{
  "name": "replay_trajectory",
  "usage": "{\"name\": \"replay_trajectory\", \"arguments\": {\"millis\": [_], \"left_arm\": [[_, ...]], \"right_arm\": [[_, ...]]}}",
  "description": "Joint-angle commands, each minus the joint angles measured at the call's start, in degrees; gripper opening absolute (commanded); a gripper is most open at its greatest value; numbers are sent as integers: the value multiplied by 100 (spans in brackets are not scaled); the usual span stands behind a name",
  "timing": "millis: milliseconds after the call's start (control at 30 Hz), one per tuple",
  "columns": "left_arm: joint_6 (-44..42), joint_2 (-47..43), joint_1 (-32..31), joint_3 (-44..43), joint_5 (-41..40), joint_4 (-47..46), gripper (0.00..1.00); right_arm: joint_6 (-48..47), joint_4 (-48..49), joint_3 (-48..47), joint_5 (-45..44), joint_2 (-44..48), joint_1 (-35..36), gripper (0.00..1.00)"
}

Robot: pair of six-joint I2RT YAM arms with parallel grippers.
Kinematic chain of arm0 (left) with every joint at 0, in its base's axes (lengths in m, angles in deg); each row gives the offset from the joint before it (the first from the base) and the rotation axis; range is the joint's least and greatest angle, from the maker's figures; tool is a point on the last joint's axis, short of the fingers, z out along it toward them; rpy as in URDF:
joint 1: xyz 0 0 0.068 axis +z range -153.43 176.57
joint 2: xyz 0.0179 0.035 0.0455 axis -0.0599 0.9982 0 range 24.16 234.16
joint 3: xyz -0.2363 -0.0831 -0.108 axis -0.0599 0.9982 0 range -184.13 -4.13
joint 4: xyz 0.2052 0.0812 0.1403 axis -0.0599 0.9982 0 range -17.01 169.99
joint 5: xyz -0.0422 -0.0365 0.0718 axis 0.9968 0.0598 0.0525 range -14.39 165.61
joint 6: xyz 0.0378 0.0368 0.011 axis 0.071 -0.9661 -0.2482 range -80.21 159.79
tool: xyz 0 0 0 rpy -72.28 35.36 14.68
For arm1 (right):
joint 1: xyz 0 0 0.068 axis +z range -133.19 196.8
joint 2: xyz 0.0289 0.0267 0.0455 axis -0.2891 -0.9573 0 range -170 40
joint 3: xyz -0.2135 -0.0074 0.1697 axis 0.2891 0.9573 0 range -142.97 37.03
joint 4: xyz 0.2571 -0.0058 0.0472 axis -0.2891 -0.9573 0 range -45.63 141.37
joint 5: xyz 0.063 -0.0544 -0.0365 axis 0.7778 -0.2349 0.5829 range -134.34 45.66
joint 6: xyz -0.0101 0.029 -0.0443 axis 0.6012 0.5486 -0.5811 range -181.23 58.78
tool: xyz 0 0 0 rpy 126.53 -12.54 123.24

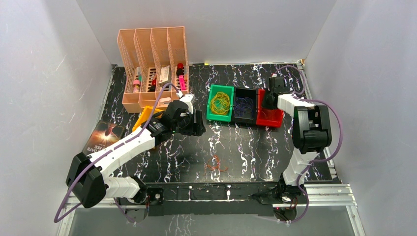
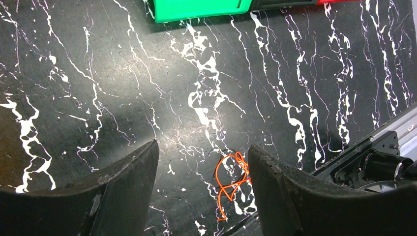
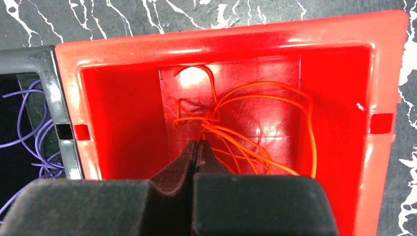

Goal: Untangle the cables

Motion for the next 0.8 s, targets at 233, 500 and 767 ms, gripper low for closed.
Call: {"name": "replay_trajectory", "arguments": {"millis": [233, 500, 767], "left_arm": [[-47, -138, 18, -150, -36, 66, 66], [-29, -192, 12, -97, -45, 58, 66], [-32, -148, 14, -115, -36, 49, 66]], "right_arm": [[84, 189, 2, 9, 291, -21, 14], [45, -58, -141, -3, 739, -21, 26], [42, -178, -156, 55, 967, -18, 31]]}}
